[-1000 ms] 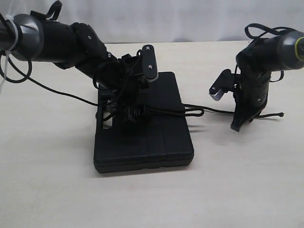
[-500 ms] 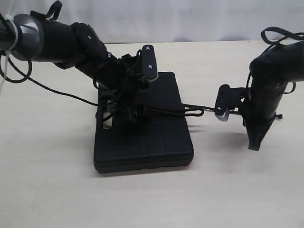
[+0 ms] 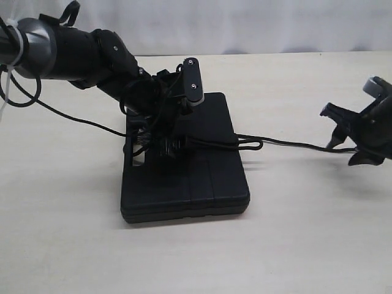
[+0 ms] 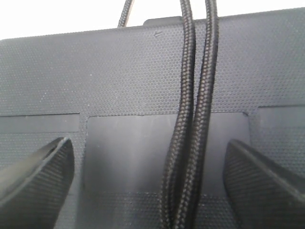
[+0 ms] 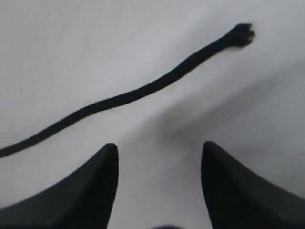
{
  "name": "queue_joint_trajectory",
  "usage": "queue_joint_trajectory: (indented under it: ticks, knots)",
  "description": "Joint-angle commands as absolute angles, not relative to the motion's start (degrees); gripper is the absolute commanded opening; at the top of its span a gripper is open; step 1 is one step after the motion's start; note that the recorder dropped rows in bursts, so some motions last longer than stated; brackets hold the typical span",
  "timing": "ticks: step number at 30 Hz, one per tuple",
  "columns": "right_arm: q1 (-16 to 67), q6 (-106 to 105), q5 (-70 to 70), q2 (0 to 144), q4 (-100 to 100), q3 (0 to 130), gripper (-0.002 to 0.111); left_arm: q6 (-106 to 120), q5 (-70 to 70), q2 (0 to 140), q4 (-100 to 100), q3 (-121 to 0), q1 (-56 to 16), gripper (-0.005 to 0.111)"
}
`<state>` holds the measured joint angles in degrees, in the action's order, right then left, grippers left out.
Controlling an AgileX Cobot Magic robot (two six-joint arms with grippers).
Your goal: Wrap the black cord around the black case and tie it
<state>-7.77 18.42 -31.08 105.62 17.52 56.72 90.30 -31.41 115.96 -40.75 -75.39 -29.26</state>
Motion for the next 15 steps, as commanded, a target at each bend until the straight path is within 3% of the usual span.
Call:
queue_joint_trajectory:
  ticks: [1,7,15]
  knots:
    - [-7.24,19.33,-14.14,105.47,28.57,50.42,0.052,90.41,-30.88,116.18,-40.56,-75.42,-29.4,0.079]
    - [-7.23,19.33,-0.81,107.01,36.65,45.2,0.051,90.41,-30.75,116.18,-40.56,-75.42,-29.4,0.079]
    - [-7.23,18.59,-8.64,115.74,28.36,55.65,0.05,90.19,-30.76,116.18,-40.56,-75.42,-29.4,0.079]
